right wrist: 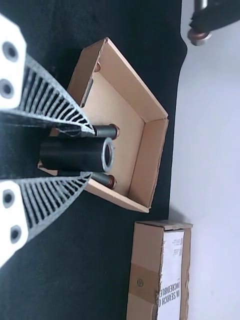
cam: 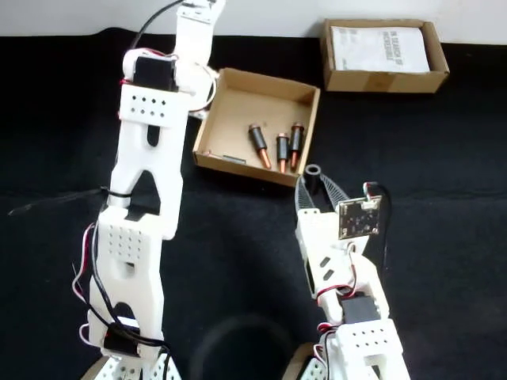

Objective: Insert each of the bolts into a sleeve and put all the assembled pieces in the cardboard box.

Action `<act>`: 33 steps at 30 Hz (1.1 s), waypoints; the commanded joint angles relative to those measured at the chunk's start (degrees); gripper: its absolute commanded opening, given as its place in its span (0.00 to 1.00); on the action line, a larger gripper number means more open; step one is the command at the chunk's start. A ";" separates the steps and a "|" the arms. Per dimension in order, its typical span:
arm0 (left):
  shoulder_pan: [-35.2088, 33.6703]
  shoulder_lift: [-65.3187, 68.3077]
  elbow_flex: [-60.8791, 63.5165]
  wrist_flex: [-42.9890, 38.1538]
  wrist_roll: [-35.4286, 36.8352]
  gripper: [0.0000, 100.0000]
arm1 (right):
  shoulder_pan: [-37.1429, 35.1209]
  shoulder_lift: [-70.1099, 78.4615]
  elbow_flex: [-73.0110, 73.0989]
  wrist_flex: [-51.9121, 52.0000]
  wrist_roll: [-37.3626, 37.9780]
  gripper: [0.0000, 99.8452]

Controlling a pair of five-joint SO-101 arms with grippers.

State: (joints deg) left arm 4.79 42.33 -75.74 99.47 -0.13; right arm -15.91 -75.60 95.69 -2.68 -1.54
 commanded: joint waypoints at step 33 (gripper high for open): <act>9.98 -61.58 26.68 1.05 20.31 0.01 | -12.26 -1.45 -14.11 -0.04 0.35 0.01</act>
State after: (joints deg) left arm 11.03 -10.86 -57.01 100.97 20.53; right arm -27.60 -75.60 85.23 -2.59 -1.54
